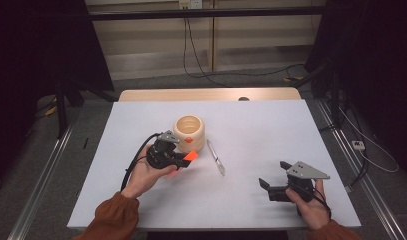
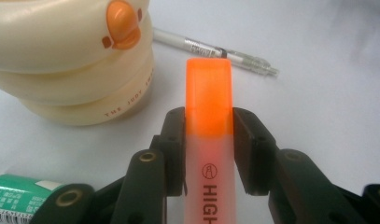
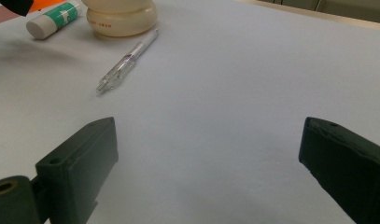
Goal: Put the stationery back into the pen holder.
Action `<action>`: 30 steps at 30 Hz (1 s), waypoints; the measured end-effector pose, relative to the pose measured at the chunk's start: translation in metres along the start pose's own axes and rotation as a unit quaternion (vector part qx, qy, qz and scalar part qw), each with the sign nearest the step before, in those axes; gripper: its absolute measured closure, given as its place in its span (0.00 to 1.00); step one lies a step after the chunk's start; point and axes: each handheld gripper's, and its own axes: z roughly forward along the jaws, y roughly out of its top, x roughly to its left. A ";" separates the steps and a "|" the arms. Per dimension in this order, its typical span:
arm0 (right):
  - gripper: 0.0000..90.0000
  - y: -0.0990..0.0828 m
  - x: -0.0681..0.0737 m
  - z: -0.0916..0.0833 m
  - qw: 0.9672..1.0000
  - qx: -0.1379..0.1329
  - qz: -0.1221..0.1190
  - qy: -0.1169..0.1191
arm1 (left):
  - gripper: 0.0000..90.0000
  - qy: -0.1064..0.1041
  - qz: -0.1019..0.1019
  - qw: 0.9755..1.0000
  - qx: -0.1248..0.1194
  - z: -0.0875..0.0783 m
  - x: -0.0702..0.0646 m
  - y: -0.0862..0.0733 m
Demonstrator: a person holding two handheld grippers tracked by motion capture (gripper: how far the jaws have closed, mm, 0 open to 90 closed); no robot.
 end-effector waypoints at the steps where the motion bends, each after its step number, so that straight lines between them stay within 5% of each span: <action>1: 0.05 0.000 0.000 0.000 1.000 0.000 0.000 0.000 | 0.75 0.000 -0.004 1.000 -0.004 -0.001 0.000 0.000; 18: 0.05 0.000 0.000 0.000 1.000 0.001 0.001 0.000 | 0.75 0.033 -0.012 0.997 -0.072 -0.016 -0.002 0.002; 30: 0.05 0.000 0.000 0.000 1.000 0.001 0.001 0.000 | 0.75 0.059 -0.013 0.990 -0.129 -0.027 -0.005 0.001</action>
